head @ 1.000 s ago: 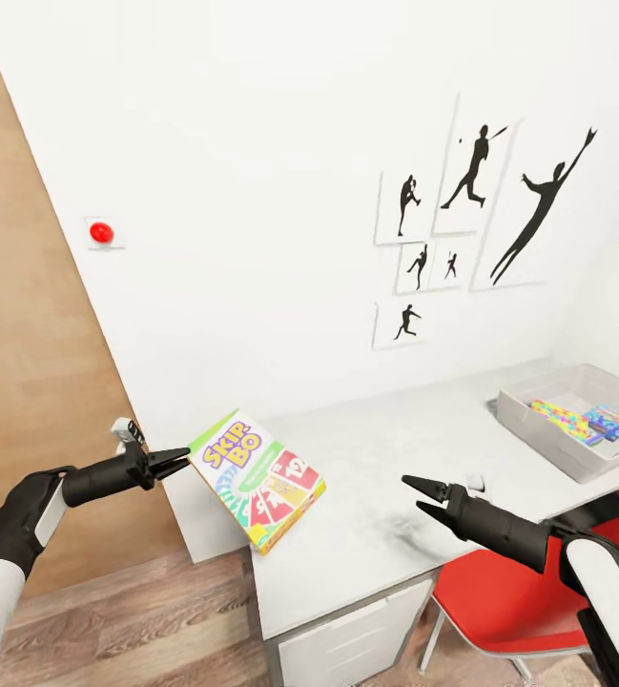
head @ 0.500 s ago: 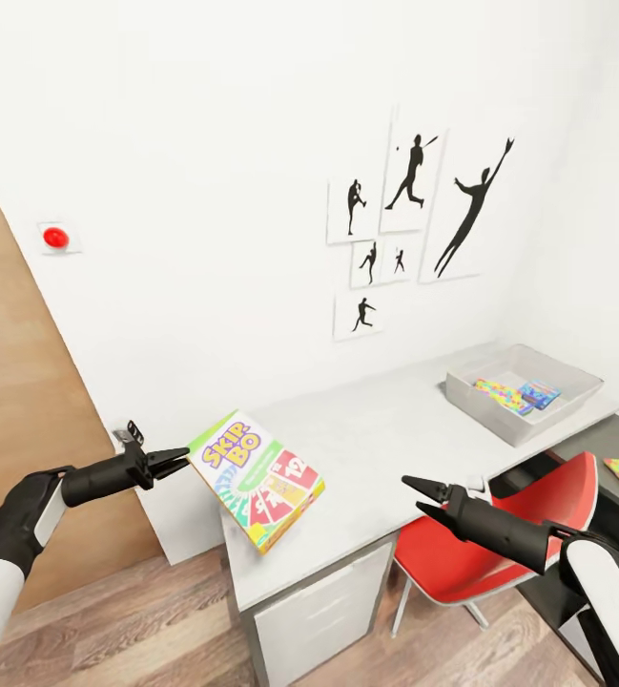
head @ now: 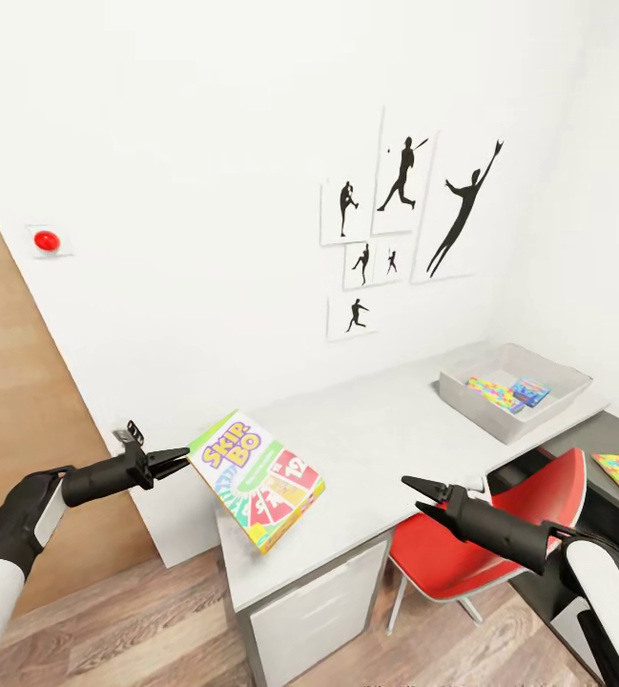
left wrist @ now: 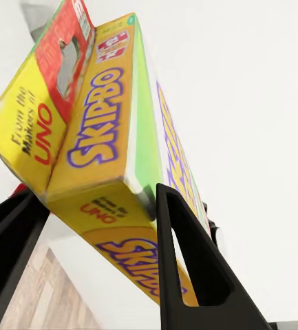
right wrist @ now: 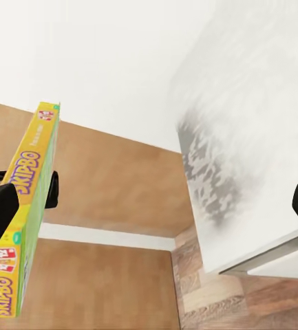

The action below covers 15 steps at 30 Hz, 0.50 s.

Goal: Put all the toys in the child's room - the three board games (two on the bed and one on the table), the two jigsaw puzzles on the table, and the tennis ball on the table - inside the toy box on the table in the child's room.

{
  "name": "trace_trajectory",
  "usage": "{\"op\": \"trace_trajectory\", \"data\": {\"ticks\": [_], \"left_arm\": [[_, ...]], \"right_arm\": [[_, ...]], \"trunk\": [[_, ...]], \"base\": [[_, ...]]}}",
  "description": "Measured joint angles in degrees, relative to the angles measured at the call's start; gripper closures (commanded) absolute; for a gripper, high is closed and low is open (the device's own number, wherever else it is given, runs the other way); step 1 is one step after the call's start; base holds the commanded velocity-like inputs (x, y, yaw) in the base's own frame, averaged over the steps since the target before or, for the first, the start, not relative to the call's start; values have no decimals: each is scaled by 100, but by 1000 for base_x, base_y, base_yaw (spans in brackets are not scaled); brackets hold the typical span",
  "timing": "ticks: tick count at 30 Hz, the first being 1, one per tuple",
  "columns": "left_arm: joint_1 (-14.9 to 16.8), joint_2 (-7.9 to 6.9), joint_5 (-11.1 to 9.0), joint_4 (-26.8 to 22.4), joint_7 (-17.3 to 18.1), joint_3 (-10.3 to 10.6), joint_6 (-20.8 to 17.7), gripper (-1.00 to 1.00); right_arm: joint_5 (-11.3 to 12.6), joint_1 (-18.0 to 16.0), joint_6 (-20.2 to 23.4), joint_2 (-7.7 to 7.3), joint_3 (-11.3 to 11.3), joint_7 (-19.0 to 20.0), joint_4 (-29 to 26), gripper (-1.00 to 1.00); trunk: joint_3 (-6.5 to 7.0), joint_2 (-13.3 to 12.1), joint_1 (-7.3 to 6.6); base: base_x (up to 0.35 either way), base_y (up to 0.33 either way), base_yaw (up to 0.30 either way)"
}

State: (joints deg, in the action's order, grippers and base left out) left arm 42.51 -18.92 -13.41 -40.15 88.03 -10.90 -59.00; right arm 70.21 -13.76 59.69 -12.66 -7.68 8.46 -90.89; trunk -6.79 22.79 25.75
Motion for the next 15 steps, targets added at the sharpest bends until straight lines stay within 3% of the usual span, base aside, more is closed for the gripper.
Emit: {"op": "trace_trajectory", "data": {"ticks": [15], "left_arm": [[0,4,9,1,-1,4,8,100]], "right_arm": [[-2,4,-9,0,0,9,0,-100]], "trunk": [[0,0,0]], "base": [[0,0,-262]]}}
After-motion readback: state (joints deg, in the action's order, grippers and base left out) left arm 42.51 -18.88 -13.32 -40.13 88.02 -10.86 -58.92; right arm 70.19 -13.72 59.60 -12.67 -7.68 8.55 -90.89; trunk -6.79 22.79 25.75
